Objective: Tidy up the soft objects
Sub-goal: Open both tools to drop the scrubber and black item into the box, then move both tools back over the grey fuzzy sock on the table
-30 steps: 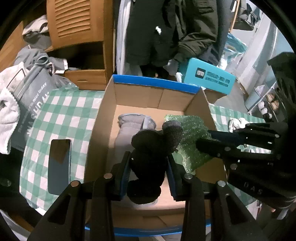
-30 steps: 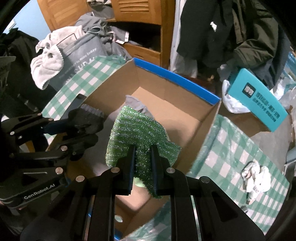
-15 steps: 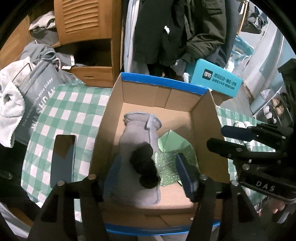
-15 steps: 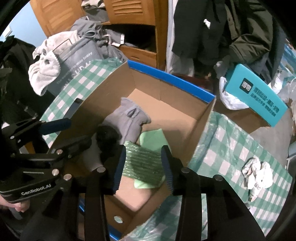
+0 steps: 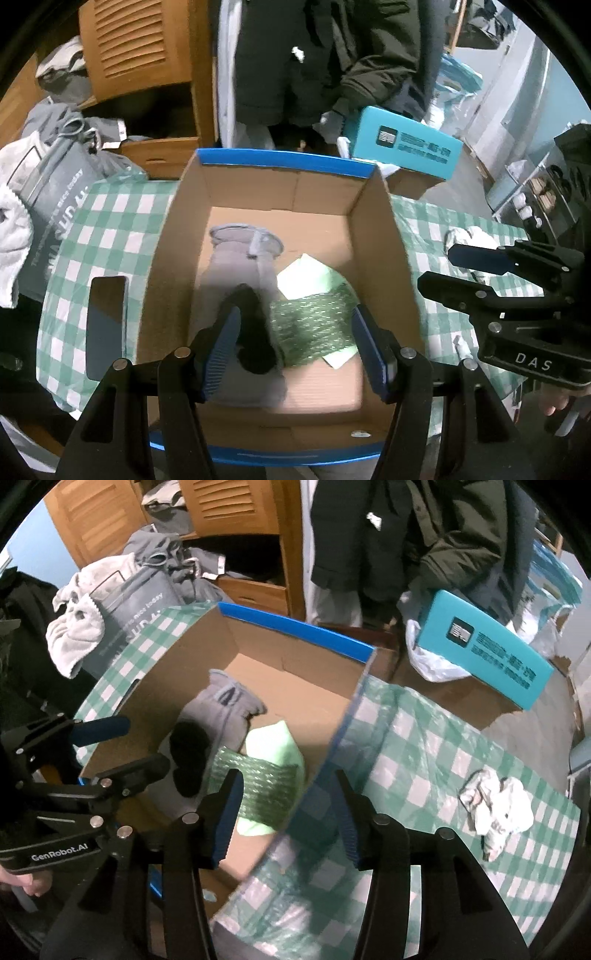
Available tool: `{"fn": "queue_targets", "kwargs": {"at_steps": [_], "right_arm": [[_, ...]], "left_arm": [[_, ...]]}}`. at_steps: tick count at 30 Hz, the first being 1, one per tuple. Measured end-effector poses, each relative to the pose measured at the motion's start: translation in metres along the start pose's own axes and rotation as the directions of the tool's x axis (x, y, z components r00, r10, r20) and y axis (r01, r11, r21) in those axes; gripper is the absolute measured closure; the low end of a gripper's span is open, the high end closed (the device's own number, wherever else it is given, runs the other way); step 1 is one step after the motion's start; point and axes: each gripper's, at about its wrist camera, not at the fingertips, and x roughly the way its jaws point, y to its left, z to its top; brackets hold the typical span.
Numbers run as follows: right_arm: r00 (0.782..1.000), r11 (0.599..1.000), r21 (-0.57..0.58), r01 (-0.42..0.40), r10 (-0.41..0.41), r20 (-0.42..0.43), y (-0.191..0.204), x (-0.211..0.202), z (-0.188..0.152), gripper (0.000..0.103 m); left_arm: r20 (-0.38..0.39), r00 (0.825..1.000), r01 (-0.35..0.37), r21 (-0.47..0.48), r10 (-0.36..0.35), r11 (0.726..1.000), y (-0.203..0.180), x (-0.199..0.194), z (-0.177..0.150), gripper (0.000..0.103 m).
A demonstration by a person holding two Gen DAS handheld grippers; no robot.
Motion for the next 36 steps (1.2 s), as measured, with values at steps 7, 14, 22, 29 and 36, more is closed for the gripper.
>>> {"fn": "queue_targets", "kwargs": {"at_steps": [7, 14, 22, 29, 36], "right_arm": [[1.0, 0.999, 0.023, 0.025, -0.025, 0.014, -0.02, -0.012, -0.014, 0.05], [0.999, 0.998, 0.053, 0.041, -0.042, 0.025, -0.041, -0.023, -0.027, 0.05], [0.997, 0.993, 0.093, 0.075, -0.078, 0.024, -0.065, -0.032, -0.045, 0.042], [0.996, 0.987, 0.132, 0.087, -0.091, 0.021, -0.085, -0.038, -0.061, 0.041], [0.995, 0.979, 0.182, 0.095, -0.101, 0.021, -0.107, -0.042, -0.076, 0.041]], "left_arm": [[-0.019, 0.999, 0.035, 0.041, -0.034, 0.999, -0.025, 0.003, -0.001, 0.039], [-0.043, 0.994, 0.103, 0.055, -0.101, 0.993, -0.048, 0.005, -0.001, 0.039], [-0.066, 0.992, 0.109, 0.086, -0.104, 0.99, -0.073, 0.011, -0.003, 0.039], [-0.076, 0.991, 0.118, 0.127, -0.109, 0.985, -0.096, 0.014, -0.005, 0.039], [-0.096, 0.99, 0.117, 0.171, -0.102, 0.978, -0.12, 0.021, -0.005, 0.039]]}}
